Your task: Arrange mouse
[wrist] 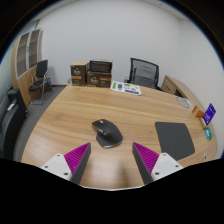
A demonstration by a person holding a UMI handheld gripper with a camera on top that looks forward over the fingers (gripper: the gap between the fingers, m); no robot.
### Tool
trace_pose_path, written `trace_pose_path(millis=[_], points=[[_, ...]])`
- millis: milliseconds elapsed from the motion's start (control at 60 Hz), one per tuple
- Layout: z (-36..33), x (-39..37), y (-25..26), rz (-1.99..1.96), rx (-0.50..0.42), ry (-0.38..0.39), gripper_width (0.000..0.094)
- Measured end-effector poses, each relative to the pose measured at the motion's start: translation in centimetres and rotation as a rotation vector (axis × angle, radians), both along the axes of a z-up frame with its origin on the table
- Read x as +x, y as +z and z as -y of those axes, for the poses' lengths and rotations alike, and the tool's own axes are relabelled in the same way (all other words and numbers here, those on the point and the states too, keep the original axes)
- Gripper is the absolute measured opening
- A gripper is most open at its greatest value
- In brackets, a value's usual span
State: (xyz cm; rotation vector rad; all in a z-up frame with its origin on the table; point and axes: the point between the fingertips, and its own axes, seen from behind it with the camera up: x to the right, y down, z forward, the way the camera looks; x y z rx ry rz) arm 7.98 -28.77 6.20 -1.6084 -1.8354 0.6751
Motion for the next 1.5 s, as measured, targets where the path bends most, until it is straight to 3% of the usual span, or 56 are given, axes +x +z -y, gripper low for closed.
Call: trace_pose_path(millis=[467,1100,1150,1183,1350,1450,1500], points=[[-0.1,-6.9,-4.9,0.004,0.036,-0.011,0.0859],[-1.8,-13.1,-6.5,0.007,-0.07,-0.064,0.0853],[-1.4,-13.4,-6.6,0.012,-0.099,-0.058,0.0766],[-1.2,-13.5,-6.9,0.019,-0.119,-0.055,0.0514],[-2.1,-13.2,-6.7,0.04,-0.127,-0.081,0.0388],[-1.6,-12.2,-5.1,0.061,-0.174,-0.062,0.0371],[-2.3,-12.1,-2.5,0.025,-0.156,-0.056,0.0373]])
